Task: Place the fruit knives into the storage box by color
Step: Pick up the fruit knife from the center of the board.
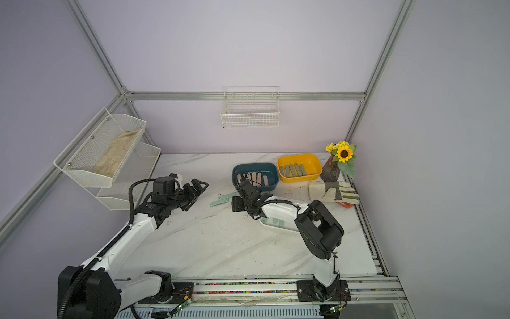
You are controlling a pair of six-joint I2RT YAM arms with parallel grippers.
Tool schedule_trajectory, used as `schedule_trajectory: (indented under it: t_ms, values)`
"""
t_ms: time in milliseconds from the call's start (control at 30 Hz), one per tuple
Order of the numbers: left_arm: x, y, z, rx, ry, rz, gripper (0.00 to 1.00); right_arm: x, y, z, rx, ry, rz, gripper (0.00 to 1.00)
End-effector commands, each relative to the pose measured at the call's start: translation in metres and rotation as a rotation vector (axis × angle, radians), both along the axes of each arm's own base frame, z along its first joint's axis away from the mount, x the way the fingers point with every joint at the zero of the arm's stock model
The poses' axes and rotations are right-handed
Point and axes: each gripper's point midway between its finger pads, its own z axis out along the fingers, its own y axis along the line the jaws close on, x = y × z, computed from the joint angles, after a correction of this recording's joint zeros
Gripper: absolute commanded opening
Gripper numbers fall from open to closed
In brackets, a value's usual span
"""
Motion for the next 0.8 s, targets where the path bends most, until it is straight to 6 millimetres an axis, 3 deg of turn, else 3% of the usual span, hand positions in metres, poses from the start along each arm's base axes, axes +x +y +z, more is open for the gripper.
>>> schedule_trajectory:
  t_ms: [0, 400, 633, 767]
  values:
    - [-0.009, 0.001, -0.009, 0.013, 0.0, -0.022, 1.0, 0.007, 0.021, -0.003, 0.029, -0.003, 0.036, 0.7]
    - [-0.01, 0.005, -0.007, 0.016, -0.011, -0.012, 1.0, 0.025, 0.048, -0.051, 0.02, 0.045, 0.046, 0.71]
    - [-0.009, 0.006, -0.001, 0.016, -0.026, -0.009, 0.99, 0.034, 0.068, -0.065, 0.033, 0.054, 0.089, 0.71]
    - [-0.01, 0.007, 0.002, 0.021, -0.028, -0.007, 1.0, 0.028, 0.076, -0.071, 0.046, 0.071, 0.15, 0.7]
